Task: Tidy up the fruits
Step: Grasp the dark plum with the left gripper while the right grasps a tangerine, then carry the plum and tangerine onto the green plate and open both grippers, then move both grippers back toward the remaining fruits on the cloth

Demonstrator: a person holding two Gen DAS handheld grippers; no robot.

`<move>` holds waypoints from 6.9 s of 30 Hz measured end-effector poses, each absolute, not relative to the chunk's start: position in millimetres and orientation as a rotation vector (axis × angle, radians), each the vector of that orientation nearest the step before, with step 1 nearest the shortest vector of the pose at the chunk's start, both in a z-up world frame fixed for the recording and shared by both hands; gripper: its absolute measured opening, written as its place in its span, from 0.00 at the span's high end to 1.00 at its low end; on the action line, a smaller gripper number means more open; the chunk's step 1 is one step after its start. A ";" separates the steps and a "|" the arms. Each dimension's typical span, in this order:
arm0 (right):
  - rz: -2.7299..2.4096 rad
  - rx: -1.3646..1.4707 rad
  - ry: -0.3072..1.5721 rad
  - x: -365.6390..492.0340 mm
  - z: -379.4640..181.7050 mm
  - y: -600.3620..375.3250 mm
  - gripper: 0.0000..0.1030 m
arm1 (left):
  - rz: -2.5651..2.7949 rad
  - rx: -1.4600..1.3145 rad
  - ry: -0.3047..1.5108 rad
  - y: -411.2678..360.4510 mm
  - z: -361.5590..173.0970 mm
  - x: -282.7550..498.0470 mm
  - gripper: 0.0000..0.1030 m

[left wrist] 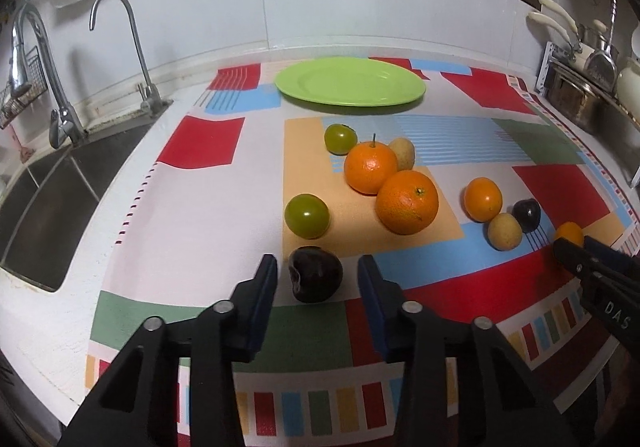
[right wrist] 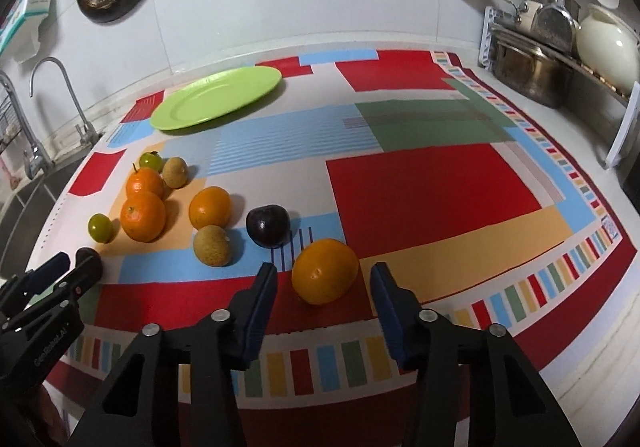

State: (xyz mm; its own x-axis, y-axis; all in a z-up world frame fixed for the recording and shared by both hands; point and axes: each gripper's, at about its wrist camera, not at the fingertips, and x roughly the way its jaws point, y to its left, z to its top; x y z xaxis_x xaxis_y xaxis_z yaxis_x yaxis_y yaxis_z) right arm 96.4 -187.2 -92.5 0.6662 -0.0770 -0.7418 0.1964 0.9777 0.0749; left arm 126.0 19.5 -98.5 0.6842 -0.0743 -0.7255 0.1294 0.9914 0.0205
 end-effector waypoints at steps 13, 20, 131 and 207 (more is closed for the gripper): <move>-0.150 0.122 0.838 98.8 -92.3 -182.7 0.65 | -0.138 0.064 0.855 23.1 -104.5 131.8 0.72; -0.098 0.116 0.793 95.9 -74.8 -174.5 0.65 | -0.184 0.084 0.832 21.1 -86.7 128.4 0.72; 0.118 -0.059 0.645 228.3 36.1 -113.6 0.49 | -0.244 0.106 0.681 56.3 15.4 227.5 0.34; 0.247 -0.047 0.762 141.2 -81.9 -85.7 0.44 | -0.363 0.338 0.722 43.9 -85.5 152.9 0.47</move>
